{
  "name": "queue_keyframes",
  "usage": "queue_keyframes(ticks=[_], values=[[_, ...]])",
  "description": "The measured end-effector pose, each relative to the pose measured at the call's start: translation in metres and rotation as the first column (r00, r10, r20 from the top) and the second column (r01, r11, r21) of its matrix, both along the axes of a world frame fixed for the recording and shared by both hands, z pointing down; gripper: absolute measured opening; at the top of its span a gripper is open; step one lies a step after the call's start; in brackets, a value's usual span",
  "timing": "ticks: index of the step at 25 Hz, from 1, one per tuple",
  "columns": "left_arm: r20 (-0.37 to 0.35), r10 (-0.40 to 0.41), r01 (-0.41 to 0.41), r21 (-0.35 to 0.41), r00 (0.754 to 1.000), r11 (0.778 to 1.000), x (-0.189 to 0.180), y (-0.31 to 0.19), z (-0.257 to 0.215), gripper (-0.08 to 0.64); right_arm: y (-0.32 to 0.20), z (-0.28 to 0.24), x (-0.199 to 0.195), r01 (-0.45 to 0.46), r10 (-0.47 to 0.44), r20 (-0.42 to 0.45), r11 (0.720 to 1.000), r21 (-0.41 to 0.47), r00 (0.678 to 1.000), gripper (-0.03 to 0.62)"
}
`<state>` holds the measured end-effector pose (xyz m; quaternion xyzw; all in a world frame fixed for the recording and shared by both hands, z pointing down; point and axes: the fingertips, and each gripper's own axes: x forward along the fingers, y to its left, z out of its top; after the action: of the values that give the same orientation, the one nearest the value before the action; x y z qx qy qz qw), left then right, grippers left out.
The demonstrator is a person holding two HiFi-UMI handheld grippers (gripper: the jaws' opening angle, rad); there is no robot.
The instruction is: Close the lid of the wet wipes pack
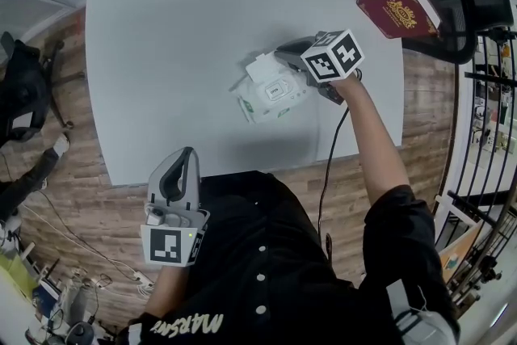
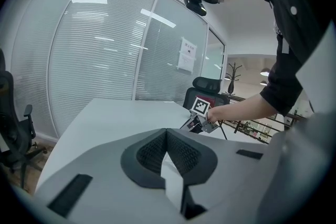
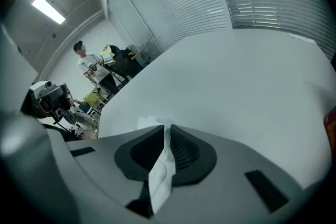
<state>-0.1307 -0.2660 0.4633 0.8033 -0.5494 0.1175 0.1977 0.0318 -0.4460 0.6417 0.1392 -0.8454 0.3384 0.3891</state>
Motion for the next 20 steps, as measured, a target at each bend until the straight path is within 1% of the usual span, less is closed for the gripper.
queue_keyframes(ticks=[2, 6, 7, 9, 13, 15, 18, 20], values=[[0.010, 0.010, -0.010, 0.027, 1.000, 1.000, 0.001, 0.001, -0.004, 0.006, 0.005, -0.008, 0.002, 0.031, -0.032, 0.023, 0.999, 0.031, 0.999, 0.057], [0.006, 0.008, -0.008, 0.013, 1.000, 1.000, 0.004, 0.009, -0.006, 0.006, 0.018, -0.019, 0.011, 0.090, -0.095, 0.045, 0.991, 0.103, 0.994, 0.057], [0.008, 0.011, -0.011, 0.020, 1.000, 1.000, 0.005, 0.010, -0.007, 0.006, 0.021, -0.021, 0.013, 0.101, -0.107, 0.046, 0.988, 0.119, 0.993, 0.057], [0.015, 0.020, -0.020, 0.040, 1.000, 0.999, 0.007, 0.011, -0.010, 0.006, 0.028, -0.025, 0.018, 0.114, -0.123, 0.051, 0.983, 0.147, 0.991, 0.057], [0.017, 0.036, -0.037, 0.047, 0.999, 0.998, 0.014, 0.016, -0.012, 0.006, 0.043, -0.029, 0.027, 0.119, -0.136, 0.070, 0.972, 0.201, 0.988, 0.058], [0.018, 0.044, -0.045, 0.048, 0.999, 0.998, 0.018, 0.019, -0.013, 0.006, 0.050, -0.029, 0.031, 0.133, -0.152, 0.059, 0.960, 0.247, 0.987, 0.058], [0.019, 0.050, -0.051, 0.050, 0.999, 0.997, 0.022, 0.022, -0.014, 0.006, 0.059, -0.027, 0.037, 0.166, -0.183, 0.023, 0.932, 0.322, 0.983, 0.058], [0.021, 0.054, -0.055, 0.050, 0.998, 0.997, 0.024, 0.024, -0.014, 0.006, 0.065, -0.024, 0.040, 0.180, -0.194, 0.004, 0.919, 0.351, 0.981, 0.060]])
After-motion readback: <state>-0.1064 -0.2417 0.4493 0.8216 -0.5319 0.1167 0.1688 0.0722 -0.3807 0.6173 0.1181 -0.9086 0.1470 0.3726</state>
